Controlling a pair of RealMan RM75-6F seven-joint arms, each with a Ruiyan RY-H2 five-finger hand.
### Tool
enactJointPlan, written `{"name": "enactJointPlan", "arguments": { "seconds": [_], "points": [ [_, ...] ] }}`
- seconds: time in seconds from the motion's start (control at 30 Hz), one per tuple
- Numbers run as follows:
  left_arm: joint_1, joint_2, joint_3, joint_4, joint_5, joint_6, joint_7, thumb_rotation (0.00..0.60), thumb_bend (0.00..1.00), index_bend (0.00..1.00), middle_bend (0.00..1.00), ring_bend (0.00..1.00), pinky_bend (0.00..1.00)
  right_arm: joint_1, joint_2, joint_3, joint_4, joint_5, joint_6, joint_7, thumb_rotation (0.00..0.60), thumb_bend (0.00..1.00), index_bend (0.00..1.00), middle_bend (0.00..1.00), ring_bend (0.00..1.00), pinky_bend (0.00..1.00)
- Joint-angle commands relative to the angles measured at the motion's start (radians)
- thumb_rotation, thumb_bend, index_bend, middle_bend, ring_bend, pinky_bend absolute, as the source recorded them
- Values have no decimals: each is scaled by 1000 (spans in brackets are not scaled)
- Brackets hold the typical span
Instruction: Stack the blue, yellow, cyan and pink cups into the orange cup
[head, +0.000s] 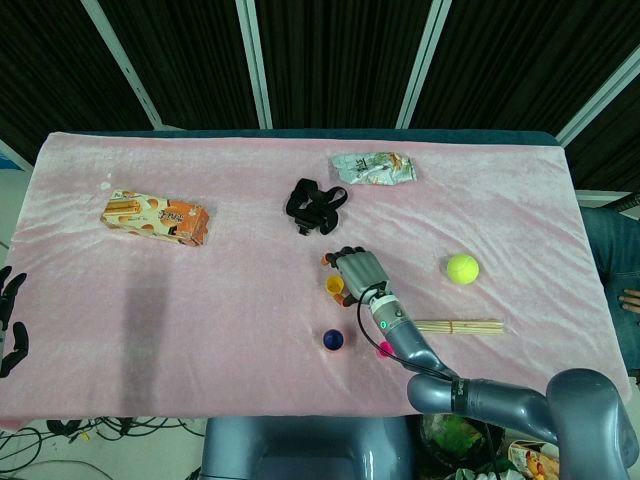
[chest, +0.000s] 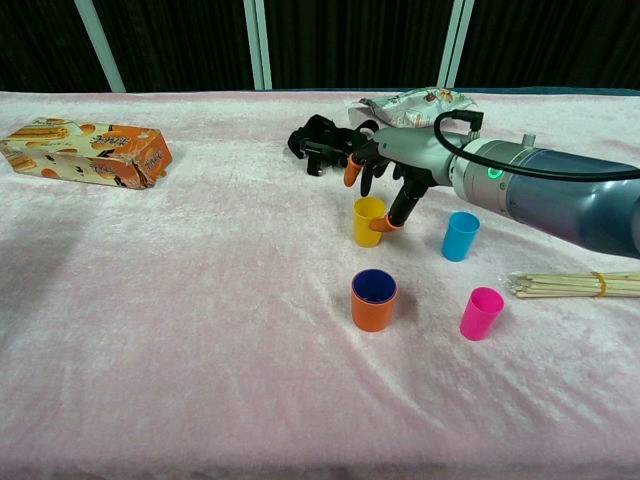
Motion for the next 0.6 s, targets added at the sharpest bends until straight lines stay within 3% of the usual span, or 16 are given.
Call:
{"name": "enactJointPlan", "arguments": {
  "seconds": [0.03,0.43,0.6],
  "points": [
    [0,0,0,0,0,0,-1,600,688,84,19,0,30,0,-12,-5,16,-8,-1,14,600,185,354,364,194,204],
    [0,-1,0,1,-3,-1,1,600,688,84,19,0,30,-11,-39,-21,73,-39,1,56,600,230,509,473,233,203],
    [0,0,0,0,-3,-2,1,600,688,84,18,0,30,-14,-28,-12,57,-57,14,65,600,280,520,480,241,203]
  ]
}}
